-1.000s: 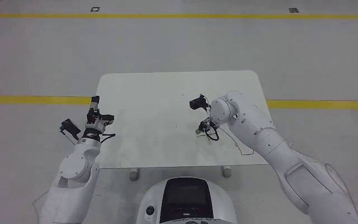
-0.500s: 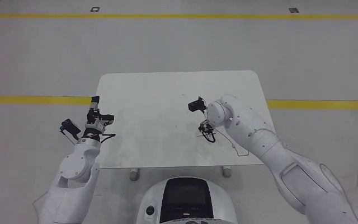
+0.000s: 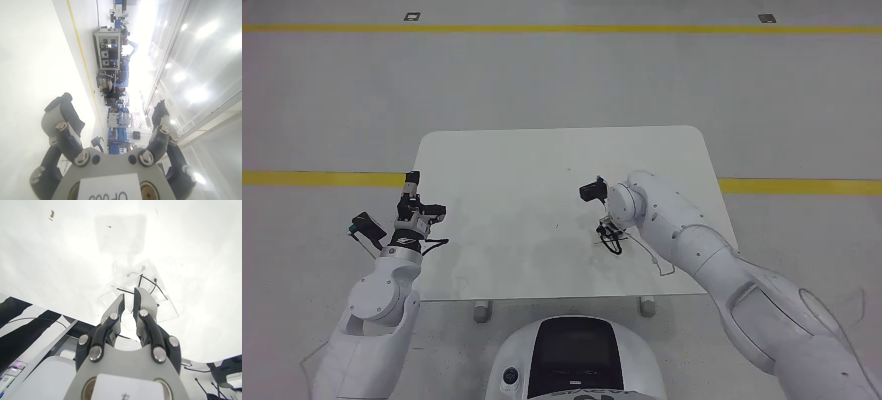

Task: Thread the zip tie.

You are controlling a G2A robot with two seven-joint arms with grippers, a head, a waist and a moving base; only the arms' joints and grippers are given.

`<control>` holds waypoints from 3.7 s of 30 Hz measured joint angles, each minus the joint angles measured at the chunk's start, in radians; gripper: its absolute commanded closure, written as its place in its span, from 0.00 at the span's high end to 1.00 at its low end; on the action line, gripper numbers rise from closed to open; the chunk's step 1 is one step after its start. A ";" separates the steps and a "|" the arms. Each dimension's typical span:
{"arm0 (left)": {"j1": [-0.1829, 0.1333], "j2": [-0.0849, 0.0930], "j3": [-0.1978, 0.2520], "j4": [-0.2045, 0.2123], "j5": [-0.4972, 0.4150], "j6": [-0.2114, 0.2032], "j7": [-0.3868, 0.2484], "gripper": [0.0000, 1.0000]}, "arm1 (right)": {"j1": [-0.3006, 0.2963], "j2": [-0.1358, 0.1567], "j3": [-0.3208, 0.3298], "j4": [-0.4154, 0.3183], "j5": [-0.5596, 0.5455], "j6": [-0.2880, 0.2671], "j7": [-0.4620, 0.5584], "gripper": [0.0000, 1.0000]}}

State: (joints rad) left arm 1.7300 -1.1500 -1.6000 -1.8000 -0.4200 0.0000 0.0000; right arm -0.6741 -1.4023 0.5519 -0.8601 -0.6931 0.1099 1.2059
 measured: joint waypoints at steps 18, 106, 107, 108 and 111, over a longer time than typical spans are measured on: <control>0.000 0.000 0.000 0.000 0.000 0.000 0.000 1.00 | 0.023 -0.069 -0.028 0.158 -0.012 0.039 -0.079 0.15; 0.000 0.000 0.000 0.000 0.000 0.000 0.000 1.00 | -0.209 0.082 0.407 -0.232 0.059 -0.199 0.098 0.00; 0.000 0.000 0.000 0.000 0.000 0.000 0.000 1.00 | -0.208 0.083 0.412 -0.225 0.077 -0.211 0.098 0.00; 0.000 0.000 0.000 0.000 0.000 0.000 0.000 1.00 | -0.206 0.084 0.420 -0.216 0.100 -0.226 0.098 0.00; 0.000 0.000 0.000 0.000 0.000 0.000 0.000 1.00 | -0.203 0.086 0.436 -0.193 0.160 -0.261 0.101 0.00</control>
State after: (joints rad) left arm 1.7300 -1.1500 -1.6000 -1.8000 -0.4200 0.0000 0.0000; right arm -0.8772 -1.3160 0.9882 -1.0532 -0.5332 -0.1512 1.3065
